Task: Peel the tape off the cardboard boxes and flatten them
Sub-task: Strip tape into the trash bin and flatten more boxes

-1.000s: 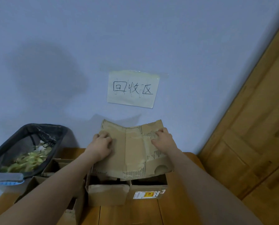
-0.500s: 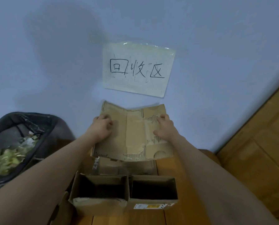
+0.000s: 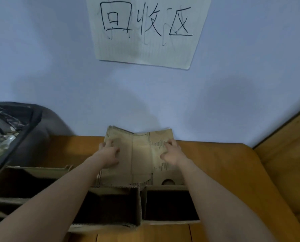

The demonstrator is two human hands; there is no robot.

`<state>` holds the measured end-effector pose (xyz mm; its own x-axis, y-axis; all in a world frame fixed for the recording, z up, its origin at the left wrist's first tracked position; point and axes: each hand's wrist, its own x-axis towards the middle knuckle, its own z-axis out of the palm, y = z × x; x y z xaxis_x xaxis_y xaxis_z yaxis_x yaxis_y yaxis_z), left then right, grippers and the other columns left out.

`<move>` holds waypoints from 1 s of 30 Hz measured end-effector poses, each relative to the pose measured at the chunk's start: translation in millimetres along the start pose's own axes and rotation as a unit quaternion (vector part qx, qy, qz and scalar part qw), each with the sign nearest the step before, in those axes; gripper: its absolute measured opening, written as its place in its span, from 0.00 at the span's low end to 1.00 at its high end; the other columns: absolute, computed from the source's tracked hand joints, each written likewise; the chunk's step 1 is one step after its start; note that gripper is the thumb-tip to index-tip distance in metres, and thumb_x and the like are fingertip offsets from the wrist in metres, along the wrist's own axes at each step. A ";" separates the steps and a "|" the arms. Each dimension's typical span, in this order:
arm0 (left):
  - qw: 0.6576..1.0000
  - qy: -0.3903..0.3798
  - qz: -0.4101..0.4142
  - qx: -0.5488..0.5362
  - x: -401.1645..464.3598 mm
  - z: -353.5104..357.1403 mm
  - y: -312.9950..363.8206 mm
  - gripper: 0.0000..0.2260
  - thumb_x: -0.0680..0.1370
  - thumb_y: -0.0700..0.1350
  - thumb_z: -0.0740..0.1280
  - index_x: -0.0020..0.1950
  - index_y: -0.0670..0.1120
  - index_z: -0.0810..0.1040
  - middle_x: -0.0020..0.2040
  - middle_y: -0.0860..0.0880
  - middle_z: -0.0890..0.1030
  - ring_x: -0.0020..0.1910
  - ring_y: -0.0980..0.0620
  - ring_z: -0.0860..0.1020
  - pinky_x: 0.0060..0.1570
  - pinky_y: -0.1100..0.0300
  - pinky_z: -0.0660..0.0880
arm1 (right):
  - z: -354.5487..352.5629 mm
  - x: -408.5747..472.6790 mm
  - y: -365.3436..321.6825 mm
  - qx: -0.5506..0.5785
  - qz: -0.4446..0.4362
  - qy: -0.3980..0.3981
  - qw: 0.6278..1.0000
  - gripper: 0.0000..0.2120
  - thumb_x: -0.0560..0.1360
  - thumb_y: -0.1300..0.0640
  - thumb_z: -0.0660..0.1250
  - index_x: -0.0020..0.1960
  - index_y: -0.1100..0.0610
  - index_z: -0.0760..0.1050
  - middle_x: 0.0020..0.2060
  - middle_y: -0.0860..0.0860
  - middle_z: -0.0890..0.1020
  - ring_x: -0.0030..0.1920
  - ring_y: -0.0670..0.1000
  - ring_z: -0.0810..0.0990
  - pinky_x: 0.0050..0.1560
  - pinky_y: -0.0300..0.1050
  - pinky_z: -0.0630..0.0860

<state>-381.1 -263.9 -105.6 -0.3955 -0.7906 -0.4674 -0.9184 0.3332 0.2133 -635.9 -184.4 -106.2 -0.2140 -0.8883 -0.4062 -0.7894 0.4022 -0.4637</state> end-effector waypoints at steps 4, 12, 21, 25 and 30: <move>0.999 -0.046 -0.002 -0.009 13.8 14.5 -6.9 0.32 0.77 0.50 0.67 0.78 0.54 0.57 0.79 0.47 0.40 0.76 0.35 0.40 0.73 0.39 0.53 | 5.2 10.1 9.5 -0.004 0.020 -0.014 1.000 0.29 0.75 0.58 0.61 0.75 0.60 0.59 0.74 0.51 0.56 0.72 0.57 0.57 0.69 0.48 0.61; 0.987 0.038 0.024 0.155 -2.7 -1.8 -1.0 0.30 0.82 0.46 0.59 0.80 0.52 0.47 0.79 0.45 0.36 0.78 0.44 0.37 0.76 0.48 0.46 | -6.0 -4.2 -2.6 0.028 0.038 -0.033 0.998 0.30 0.79 0.55 0.59 0.77 0.60 0.53 0.77 0.54 0.52 0.75 0.57 0.56 0.69 0.46 0.60; 0.985 0.084 0.126 0.077 -80.0 -28.5 58.9 0.31 0.80 0.63 0.55 0.79 0.50 0.53 0.80 0.48 0.48 0.79 0.47 0.47 0.75 0.45 0.53 | -35.9 -88.5 -18.0 -0.183 -0.063 0.006 0.981 0.29 0.79 0.48 0.58 0.76 0.58 0.58 0.74 0.54 0.63 0.73 0.55 0.59 0.70 0.49 0.60; 0.981 0.017 0.185 0.059 -112.9 -14.0 95.3 0.44 0.74 0.71 0.58 0.80 0.51 0.43 0.80 0.49 0.44 0.79 0.47 0.46 0.74 0.46 0.50 | -38.7 -128.4 -12.4 -0.170 -0.071 0.006 0.983 0.38 0.76 0.37 0.60 0.79 0.53 0.51 0.77 0.50 0.57 0.76 0.53 0.54 0.74 0.51 0.56; 0.970 -0.043 0.199 0.134 -129.5 14.5 123.8 0.54 0.67 0.74 0.65 0.79 0.51 0.39 0.80 0.46 0.45 0.78 0.44 0.48 0.75 0.45 0.48 | -34.1 -160.0 6.5 -0.164 -0.044 -0.046 0.984 0.48 0.70 0.29 0.63 0.79 0.49 0.45 0.78 0.47 0.50 0.77 0.55 0.46 0.74 0.58 0.51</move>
<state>-443.8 -112.8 -31.1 -0.7085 -0.5301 -0.4658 -0.6586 0.7339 0.1665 -626.4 -47.2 -17.4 -0.0949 -0.8863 -0.4532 -0.9494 0.2175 -0.2265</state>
